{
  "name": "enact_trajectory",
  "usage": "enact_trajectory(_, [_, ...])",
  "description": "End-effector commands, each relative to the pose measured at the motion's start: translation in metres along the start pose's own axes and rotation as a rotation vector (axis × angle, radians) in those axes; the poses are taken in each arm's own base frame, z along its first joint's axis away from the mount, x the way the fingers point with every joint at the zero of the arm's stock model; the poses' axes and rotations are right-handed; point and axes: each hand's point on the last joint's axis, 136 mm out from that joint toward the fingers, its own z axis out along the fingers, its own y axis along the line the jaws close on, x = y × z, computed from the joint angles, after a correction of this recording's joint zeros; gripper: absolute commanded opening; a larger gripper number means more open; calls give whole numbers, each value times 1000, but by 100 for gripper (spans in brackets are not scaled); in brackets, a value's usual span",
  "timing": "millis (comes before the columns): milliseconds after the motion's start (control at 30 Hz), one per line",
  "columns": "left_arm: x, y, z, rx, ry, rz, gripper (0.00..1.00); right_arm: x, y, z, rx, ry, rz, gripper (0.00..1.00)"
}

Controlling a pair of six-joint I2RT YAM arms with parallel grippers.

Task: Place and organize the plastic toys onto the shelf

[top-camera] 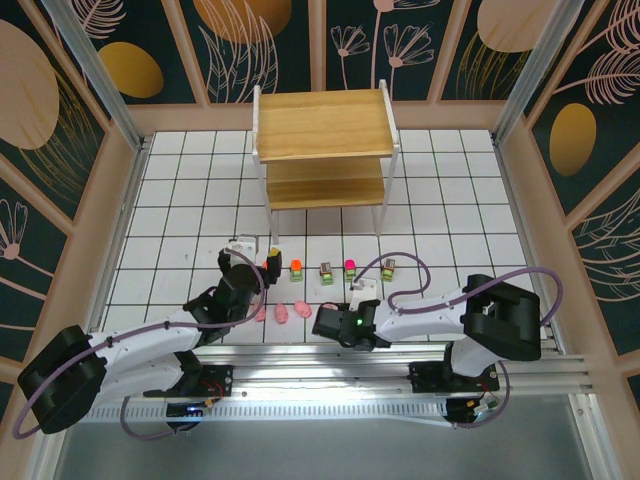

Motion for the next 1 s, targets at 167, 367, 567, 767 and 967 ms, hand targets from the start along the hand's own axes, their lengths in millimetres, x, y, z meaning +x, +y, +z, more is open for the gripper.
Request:
enact_trajectory(167, [-5, -5, 1, 5, -2, -13, 87, 0, -6, 2, 34, -21, 3, 41])
enact_trajectory(367, [-5, -4, 1, -1, -3, -13, 87, 1, -8, 3, 38, -17, 3, 40])
enact_trajectory(567, [-4, -5, 2, 2, 1, -11, 87, -2, -9, 0, 43, -28, 0, 33])
enact_trajectory(767, [-2, -7, 4, 7, 8, -7, 87, -15, -8, -9, 46, -65, -9, 31])
enact_trajectory(967, [0, -15, 7, 39, 20, 13, 88, -47, 0, -27, 22, -149, -13, 32])
